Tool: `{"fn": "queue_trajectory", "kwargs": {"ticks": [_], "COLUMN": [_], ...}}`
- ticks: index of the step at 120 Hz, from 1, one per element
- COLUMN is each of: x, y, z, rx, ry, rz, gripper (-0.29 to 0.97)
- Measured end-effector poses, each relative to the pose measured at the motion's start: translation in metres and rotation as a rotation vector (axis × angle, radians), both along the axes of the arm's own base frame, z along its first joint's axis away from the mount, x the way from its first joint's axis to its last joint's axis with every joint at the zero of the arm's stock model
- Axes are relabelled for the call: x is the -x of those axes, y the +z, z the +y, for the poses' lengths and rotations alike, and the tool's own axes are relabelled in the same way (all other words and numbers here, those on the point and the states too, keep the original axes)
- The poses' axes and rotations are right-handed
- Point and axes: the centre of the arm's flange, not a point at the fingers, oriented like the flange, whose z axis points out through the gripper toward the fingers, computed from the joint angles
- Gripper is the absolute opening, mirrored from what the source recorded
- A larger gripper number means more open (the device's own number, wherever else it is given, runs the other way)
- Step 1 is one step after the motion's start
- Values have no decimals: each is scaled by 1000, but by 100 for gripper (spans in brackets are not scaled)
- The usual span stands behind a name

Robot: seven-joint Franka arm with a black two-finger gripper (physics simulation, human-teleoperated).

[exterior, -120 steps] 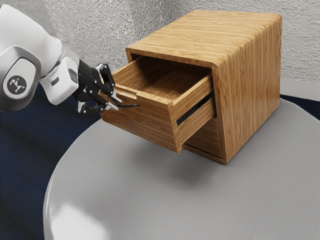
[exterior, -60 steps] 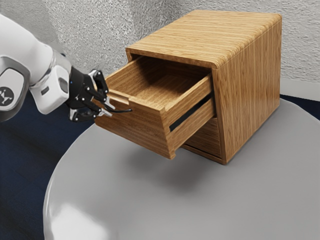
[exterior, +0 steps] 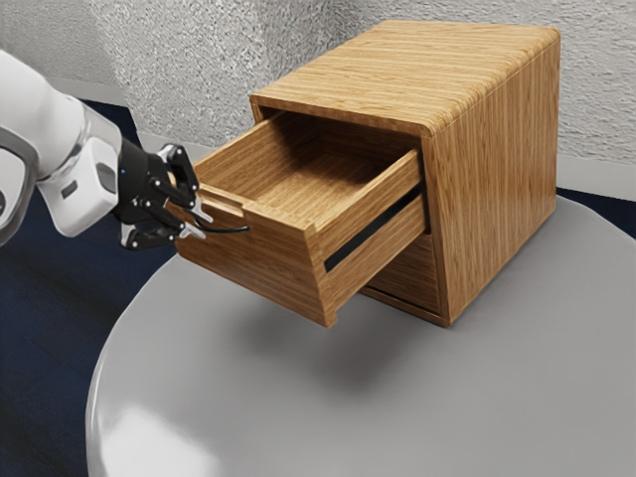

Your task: Pull the drawer handle with one arm to open the drawer

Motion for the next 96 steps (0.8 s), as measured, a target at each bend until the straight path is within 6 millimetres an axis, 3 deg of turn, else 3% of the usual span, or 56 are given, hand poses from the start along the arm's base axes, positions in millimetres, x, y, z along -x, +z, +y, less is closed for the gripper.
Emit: {"fn": "queue_trajectory", "kwargs": {"ticks": [71,85,96], "x": [23,34,42], "y": [4,20,60], "z": [-3,1,10], "rx": [3,-1,-24], "ry": [-11,-9,3], "rz": [-9,-26,-38], "gripper": [-2,4,20]}}
